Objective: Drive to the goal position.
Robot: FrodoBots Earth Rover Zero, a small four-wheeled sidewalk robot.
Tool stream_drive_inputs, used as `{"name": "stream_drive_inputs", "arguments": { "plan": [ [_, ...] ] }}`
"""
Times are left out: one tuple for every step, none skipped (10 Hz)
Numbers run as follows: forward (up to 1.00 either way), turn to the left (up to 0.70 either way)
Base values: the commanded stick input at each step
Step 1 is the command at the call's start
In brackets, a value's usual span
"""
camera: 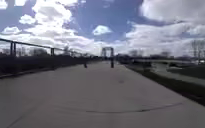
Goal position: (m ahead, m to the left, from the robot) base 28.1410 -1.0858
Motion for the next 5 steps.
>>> {"name": "stream_drive_inputs", "arguments": {
  "plan": [
    [1.00,0.00],
    [1.00,0.00],
    [1.00,0.00],
    [1.00,0.00],
    [1.00,0.00]
  ]
}}
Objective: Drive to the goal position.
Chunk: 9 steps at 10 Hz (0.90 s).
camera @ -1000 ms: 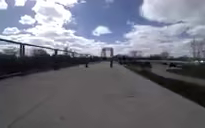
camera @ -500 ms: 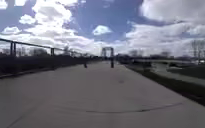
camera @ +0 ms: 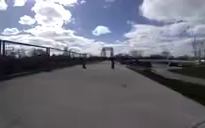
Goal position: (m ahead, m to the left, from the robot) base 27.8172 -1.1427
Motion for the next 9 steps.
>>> {"name": "stream_drive_inputs", "arguments": {
  "plan": [
    [1.00,0.00],
    [1.00,0.00],
    [1.00,0.00],
    [1.00,0.00],
    [1.00,0.00],
    [1.00,0.00],
    [1.00,0.00],
    [1.00,0.00],
    [1.00,0.00]
  ]
}}
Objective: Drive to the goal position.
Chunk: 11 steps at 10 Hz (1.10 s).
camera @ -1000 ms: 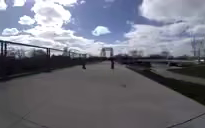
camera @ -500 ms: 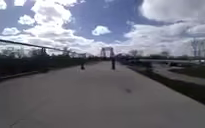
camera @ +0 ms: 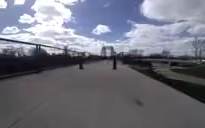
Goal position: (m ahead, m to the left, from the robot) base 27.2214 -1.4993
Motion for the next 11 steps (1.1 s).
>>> {"name": "stream_drive_inputs", "arguments": {
  "plan": [
    [1.00,0.00],
    [1.00,0.00],
    [1.00,0.00],
    [1.00,0.00],
    [1.00,0.00],
    [1.00,0.00],
    [1.00,0.00],
    [1.00,0.00],
    [1.00,0.00],
    [1.00,0.00],
    [1.00,0.00]
  ]
}}
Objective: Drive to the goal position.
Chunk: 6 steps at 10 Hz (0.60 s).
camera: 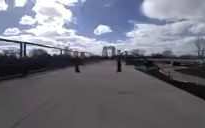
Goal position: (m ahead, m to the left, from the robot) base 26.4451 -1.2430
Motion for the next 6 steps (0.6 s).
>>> {"name": "stream_drive_inputs", "arguments": {
  "plan": [
    [1.00,0.00],
    [1.00,0.00],
    [1.00,0.00],
    [1.00,0.00],
    [1.00,0.00],
    [1.00,0.00]
  ]
}}
